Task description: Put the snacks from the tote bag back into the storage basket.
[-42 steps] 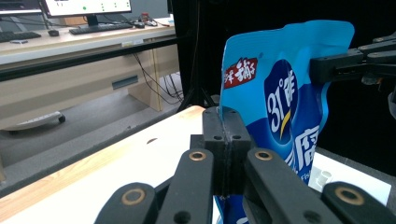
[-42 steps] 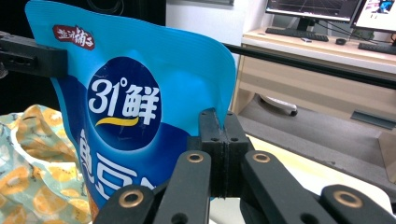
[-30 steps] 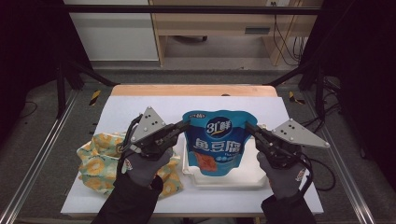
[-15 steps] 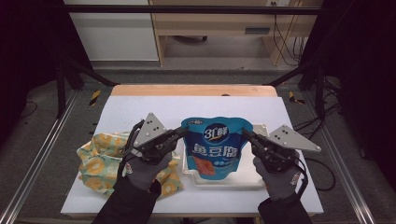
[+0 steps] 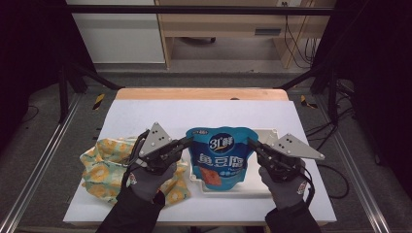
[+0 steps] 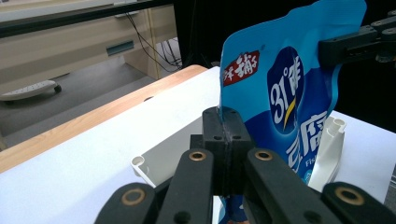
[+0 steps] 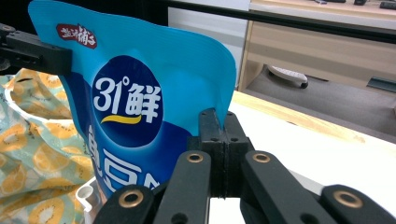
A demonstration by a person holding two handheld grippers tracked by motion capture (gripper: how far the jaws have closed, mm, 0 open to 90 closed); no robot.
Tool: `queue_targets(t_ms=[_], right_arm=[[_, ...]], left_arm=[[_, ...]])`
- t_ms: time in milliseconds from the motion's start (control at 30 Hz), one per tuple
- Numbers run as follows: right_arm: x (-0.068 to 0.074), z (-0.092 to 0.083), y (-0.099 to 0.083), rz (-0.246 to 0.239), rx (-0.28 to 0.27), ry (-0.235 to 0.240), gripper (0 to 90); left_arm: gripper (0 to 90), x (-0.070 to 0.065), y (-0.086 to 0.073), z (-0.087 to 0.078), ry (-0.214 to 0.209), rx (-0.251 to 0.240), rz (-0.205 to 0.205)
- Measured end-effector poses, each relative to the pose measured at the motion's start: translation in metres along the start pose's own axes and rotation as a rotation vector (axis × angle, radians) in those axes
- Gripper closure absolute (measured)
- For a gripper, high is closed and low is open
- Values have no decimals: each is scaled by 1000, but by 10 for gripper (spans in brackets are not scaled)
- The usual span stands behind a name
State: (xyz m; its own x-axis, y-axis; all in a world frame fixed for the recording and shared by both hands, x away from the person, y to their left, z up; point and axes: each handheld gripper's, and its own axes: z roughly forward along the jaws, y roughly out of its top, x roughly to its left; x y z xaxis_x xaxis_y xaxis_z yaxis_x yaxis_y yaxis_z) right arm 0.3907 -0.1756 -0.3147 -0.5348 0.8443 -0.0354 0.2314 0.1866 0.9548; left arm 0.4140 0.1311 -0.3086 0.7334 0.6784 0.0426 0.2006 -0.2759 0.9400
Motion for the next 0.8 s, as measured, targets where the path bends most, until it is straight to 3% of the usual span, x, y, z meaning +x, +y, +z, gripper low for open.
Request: queue_targets(t_ms=[800], right_arm=[[-1, 4, -11, 11, 41, 0, 900]], left_arm=[[900, -3, -10, 5, -4, 35, 4]])
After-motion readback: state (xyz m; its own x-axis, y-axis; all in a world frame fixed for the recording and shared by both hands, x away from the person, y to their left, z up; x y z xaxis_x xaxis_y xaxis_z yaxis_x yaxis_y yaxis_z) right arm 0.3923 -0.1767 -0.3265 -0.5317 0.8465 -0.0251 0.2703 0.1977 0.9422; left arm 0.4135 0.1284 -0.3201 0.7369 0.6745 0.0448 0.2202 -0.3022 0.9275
